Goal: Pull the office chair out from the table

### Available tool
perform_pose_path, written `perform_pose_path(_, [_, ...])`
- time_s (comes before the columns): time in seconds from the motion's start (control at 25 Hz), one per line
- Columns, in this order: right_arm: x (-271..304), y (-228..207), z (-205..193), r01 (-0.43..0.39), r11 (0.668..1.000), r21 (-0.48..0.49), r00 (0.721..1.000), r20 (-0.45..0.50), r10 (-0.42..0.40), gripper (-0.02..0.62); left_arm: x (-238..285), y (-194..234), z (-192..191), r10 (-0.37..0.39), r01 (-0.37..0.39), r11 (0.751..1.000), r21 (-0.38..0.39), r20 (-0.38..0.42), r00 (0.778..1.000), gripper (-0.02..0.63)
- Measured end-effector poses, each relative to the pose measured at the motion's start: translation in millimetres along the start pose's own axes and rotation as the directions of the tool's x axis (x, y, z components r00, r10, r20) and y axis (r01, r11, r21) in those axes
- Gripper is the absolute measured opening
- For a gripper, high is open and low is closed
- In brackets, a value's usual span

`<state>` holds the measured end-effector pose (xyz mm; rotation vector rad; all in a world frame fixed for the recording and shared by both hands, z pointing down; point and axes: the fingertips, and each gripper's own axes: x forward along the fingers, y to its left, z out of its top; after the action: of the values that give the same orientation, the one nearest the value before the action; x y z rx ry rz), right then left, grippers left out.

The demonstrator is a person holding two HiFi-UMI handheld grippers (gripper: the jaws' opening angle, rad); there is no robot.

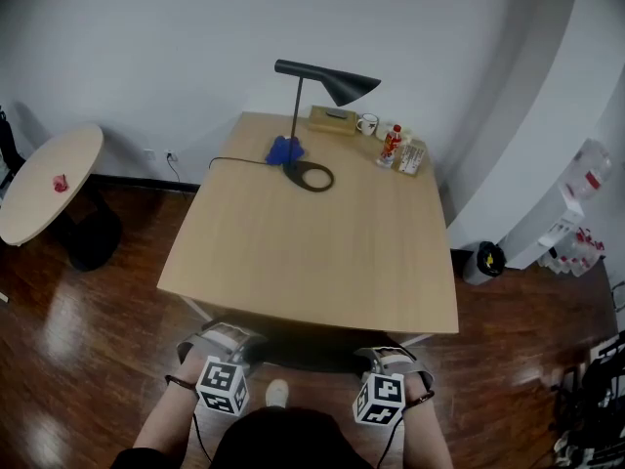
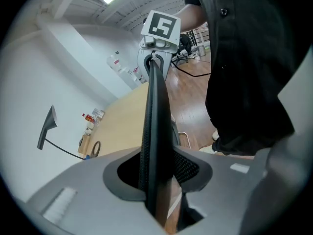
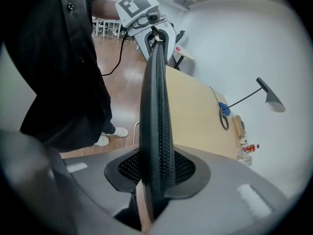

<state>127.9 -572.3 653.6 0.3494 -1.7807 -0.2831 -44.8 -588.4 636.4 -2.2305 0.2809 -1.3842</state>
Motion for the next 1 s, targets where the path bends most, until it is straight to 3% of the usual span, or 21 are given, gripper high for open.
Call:
perform_pose_path(0.2, [9.0, -1.2, -6.8, 0.032, 0.998, -0.053, 0.997, -0.069, -0.035, 0.087, 9.6, -2.0, -8.6, 0.033, -0.029, 0.998, 0.056, -0.068, 0.997, 0.105])
perform_pose_path(0.48, [12.2, 0.4, -7.7, 0.017, 0.995, -0.099, 0.996, -0.088, -0.026, 0.055, 14.4, -4.6, -13.6, -0.015, 0.020, 0.999, 0.050, -0.109, 0.994, 0.081])
perform_pose_path(0.68, [12.9, 0.6, -8.6, 0.006, 0.995, -0.096, 0.996, -0.085, -0.014, 0.049, 17.9, -8.2, -18.0, -0.095, 0.097, 0.995, 0.010, -0.151, 0.984, 0.075])
perform_pose_path(1.0, [15.0, -1.8, -3.7, 0.013, 0.994, -0.108, 0.997, -0.073, -0.021, 0.044, 18.1, -4.1, -24.8, -0.072, 0.074, 0.997, 0.004, -0.201, 0.977, 0.074])
